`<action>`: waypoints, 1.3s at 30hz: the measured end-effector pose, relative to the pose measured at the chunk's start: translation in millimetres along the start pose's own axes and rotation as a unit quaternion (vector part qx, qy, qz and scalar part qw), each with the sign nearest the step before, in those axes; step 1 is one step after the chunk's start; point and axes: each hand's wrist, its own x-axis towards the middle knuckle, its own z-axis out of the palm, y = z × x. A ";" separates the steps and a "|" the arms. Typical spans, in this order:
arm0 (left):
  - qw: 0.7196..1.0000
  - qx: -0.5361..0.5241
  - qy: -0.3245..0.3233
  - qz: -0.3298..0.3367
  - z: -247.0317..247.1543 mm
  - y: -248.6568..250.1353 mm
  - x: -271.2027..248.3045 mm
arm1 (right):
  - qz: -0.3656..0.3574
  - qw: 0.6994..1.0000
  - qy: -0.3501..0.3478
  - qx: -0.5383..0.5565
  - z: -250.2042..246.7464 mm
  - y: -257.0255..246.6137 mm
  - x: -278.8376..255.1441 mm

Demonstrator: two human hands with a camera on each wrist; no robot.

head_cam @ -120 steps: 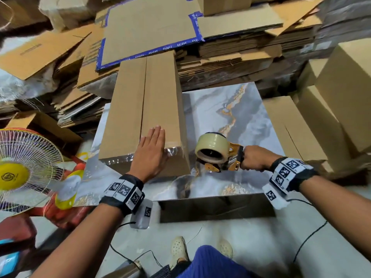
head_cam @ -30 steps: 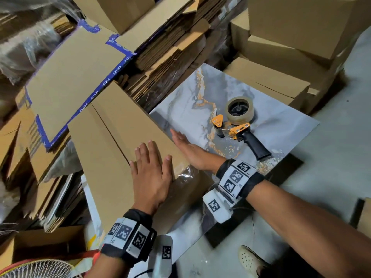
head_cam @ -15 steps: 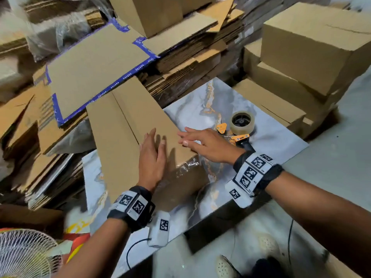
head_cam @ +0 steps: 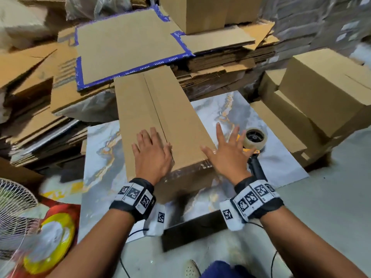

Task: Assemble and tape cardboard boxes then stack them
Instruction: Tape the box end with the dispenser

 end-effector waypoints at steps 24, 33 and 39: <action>1.000 0.009 -0.023 -0.008 -2.1 0.8 -0.3 | -0.017 0.996 0.030 -0.077 4.3 -15.1 -12.2; 1.000 0.013 -0.024 -0.011 -0.8 -0.2 0.9 | -0.121 0.986 0.037 -0.110 23.3 -55.6 -28.9; 0.999 0.019 -0.021 -0.014 -0.7 1.6 0.4 | -0.016 0.998 0.033 -0.048 -2.3 -4.5 -13.5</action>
